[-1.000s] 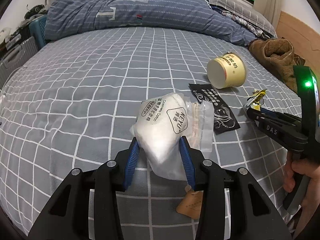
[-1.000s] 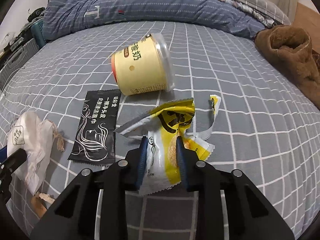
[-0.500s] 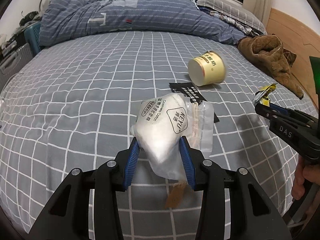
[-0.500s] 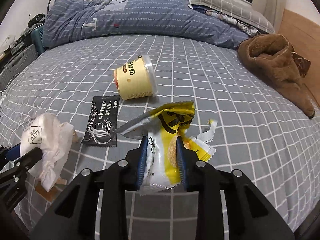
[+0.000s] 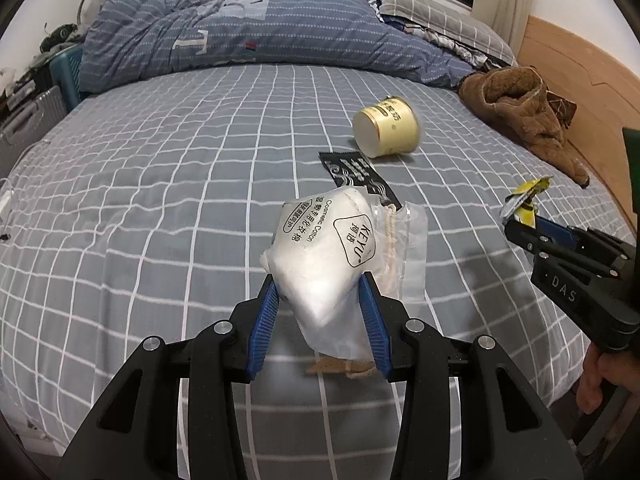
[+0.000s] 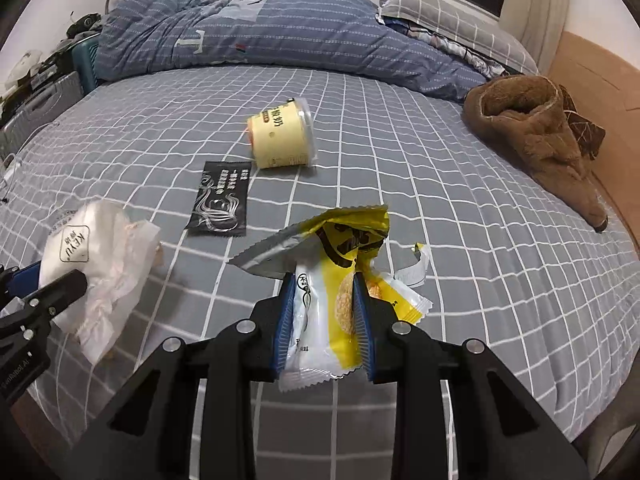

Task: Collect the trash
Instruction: 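Lift the mask packet and snack wrapper with both tools and carry them over the bin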

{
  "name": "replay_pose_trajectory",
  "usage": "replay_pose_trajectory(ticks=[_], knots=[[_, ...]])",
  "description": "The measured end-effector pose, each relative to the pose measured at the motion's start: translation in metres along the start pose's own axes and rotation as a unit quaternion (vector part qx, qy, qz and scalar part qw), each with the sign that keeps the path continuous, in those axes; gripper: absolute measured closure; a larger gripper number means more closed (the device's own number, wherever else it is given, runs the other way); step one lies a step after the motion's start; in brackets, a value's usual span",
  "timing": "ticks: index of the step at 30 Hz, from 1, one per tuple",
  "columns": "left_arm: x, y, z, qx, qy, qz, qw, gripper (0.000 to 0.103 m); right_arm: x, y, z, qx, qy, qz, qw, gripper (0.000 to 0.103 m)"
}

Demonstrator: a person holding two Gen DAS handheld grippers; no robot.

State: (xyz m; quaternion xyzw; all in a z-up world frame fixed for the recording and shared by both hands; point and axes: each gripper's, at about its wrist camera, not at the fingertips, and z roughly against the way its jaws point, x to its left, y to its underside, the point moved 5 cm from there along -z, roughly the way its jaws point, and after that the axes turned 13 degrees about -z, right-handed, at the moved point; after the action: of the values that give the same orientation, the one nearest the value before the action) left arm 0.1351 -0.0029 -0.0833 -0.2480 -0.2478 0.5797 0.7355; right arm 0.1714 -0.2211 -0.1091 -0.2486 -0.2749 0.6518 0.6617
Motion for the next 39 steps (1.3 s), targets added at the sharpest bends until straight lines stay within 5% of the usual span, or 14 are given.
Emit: replay_pose_trajectory(ticks=[39], knots=[[-0.032,0.095,0.099,0.000,0.014,0.007,0.9999,0.062,0.006,0.111,0.126,0.005,-0.035,-0.030,0.999,0.076]])
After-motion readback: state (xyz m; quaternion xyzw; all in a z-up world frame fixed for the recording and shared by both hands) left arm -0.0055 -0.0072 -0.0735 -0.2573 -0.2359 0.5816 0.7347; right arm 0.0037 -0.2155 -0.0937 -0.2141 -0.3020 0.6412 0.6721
